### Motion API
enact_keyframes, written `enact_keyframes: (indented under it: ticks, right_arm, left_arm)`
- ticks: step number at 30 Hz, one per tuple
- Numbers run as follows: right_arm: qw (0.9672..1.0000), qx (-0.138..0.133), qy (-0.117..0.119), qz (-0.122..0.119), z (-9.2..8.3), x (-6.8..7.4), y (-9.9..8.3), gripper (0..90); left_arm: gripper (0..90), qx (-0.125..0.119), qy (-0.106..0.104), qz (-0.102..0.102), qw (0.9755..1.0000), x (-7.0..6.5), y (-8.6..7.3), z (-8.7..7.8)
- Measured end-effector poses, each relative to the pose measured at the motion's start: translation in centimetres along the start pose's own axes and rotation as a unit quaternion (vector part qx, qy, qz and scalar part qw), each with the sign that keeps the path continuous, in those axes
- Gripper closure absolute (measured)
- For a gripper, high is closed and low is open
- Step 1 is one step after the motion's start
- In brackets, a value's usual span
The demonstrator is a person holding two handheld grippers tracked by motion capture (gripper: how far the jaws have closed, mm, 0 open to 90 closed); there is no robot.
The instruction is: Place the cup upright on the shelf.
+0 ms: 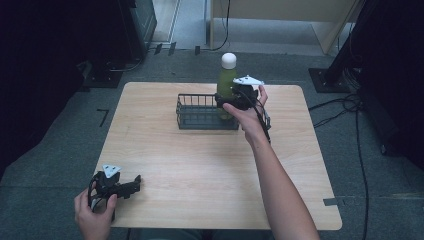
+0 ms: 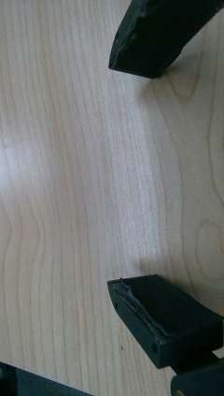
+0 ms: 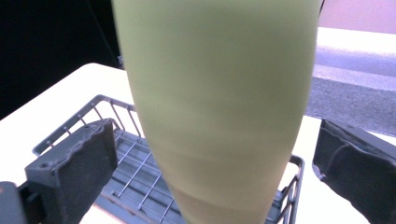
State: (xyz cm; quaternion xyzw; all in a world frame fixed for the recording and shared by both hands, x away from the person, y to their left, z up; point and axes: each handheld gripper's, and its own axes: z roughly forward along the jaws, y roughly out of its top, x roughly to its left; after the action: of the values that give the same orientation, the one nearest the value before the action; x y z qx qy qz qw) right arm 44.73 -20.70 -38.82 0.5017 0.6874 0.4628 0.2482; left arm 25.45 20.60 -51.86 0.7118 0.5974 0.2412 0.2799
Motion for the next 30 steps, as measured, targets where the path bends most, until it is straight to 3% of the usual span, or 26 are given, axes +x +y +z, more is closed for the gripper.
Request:
enact_keyframes:
  ticks: [10, 20, 30]
  right_arm:
    - [0.9999, 0.006, -0.013, -0.001, -2.3, -0.4, -1.1, 0.0]
    - [0.9998, 0.011, -0.015, -0.01, -5.4, -1.4, -3.7, 0.0]
    - [0.9998, 0.001, -0.018, 0.006, -7.8, -2.1, -6.0, 0.0]
  left_arm:
    - [0.0, 0.0, 0.0, 0.0, 1.0, 0.0, 0.0, 0.0]
    - [0.0, 0.0, 0.0, 0.0, 1.0, 0.0, 0.0, 0.0]
    - [0.0, 0.0, 0.0, 0.0, 1.0, 0.0, 0.0, 0.0]
